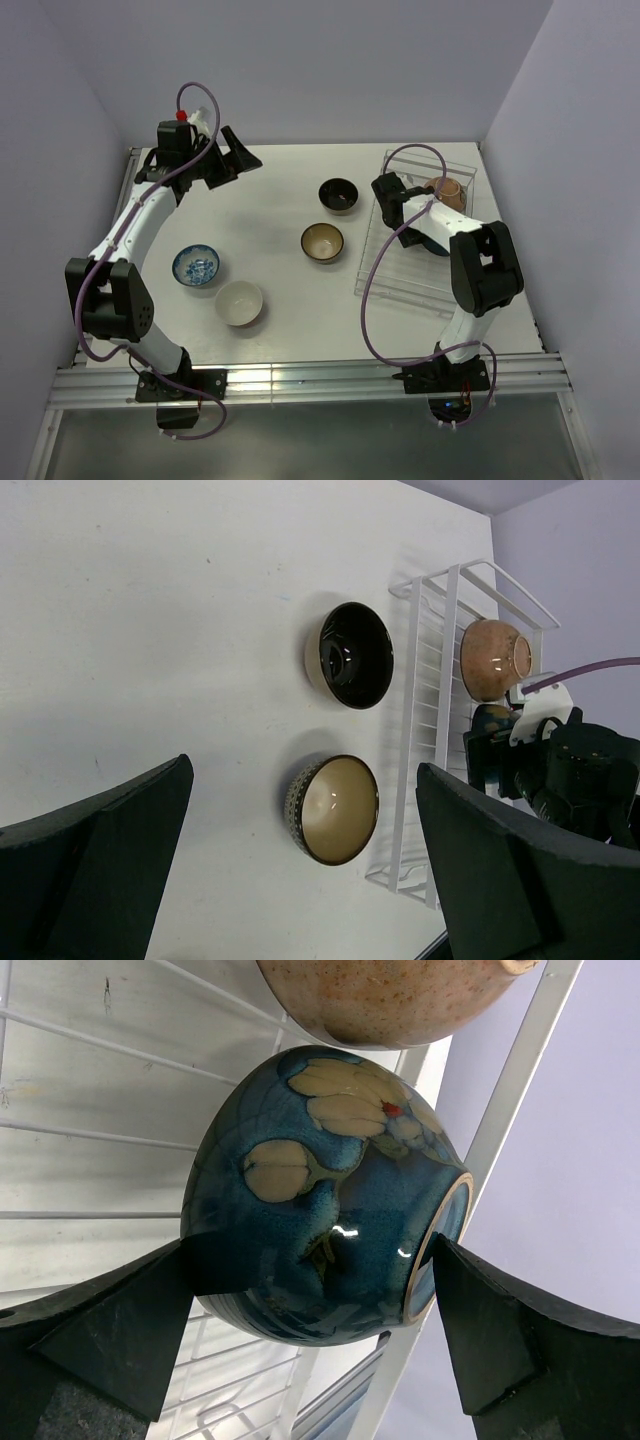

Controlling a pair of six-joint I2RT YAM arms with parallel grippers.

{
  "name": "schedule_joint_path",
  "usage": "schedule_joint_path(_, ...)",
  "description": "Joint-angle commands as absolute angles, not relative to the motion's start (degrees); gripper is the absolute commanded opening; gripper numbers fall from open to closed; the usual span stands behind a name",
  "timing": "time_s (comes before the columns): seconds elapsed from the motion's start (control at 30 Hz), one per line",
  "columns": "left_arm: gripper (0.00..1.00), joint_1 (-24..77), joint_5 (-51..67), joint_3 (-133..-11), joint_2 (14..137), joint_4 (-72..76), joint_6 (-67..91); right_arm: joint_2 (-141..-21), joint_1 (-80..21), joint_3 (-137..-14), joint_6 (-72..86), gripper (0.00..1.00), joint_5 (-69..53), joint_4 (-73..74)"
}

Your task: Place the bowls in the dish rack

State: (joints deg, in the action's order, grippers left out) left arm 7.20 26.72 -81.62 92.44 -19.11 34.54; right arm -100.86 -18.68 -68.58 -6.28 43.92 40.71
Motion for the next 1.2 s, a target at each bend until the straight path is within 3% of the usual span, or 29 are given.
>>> schedule_joint_path(0.0, 1.0, 7.0, 27.4, -80.9, 89.5, -16.5, 33.5, -102.7, -19.0, -67.3, -2.2, 1.0, 30.1, 39.3)
schedule_joint_path(0.3, 1.0, 6.5, 34.2, -81.7, 89.0, -17.3, 30.1, -103.4, -19.0, -68.0, -2.9, 1.0, 29.8, 40.6)
schedule_joint_path(1.17, 1.0, 6.1, 36.4, -83.0, 84.6, -19.0, 28.3, -102.7, -18.6, -69.7, -2.2, 1.0, 25.1, 44.4)
